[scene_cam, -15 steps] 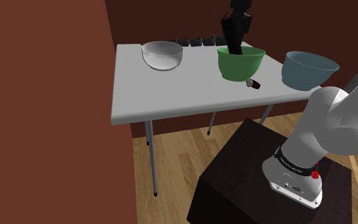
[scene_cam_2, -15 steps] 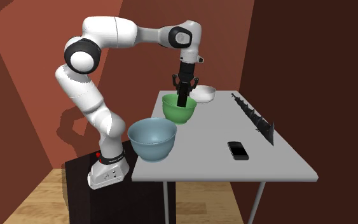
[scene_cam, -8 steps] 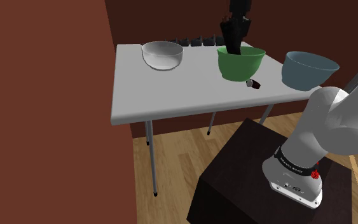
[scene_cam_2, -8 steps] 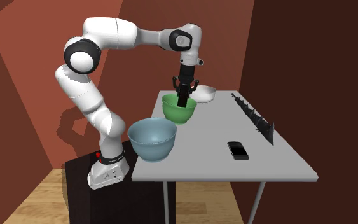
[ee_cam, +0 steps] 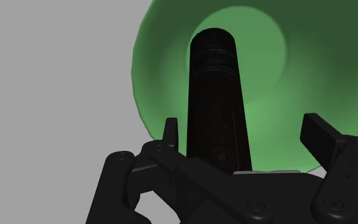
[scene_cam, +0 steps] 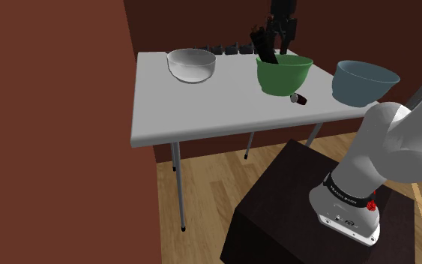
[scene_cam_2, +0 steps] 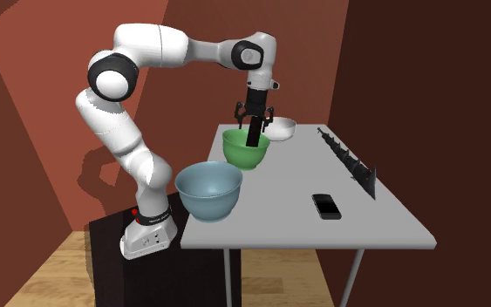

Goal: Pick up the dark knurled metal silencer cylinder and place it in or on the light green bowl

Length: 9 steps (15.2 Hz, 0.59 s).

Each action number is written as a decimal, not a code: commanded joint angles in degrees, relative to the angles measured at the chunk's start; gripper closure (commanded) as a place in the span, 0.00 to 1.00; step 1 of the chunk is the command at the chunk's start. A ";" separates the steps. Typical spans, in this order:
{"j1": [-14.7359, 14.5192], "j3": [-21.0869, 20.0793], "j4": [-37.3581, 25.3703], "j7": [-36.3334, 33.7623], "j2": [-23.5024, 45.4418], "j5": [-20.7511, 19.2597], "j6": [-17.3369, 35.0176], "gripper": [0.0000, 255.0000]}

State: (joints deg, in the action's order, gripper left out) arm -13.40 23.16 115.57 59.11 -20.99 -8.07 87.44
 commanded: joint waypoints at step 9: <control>-0.47 0.02 -9.81 0.89 2.90 0.99 -7.03 0.00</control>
State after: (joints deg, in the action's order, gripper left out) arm -13.87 23.18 105.83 60.00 -18.11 -7.09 80.48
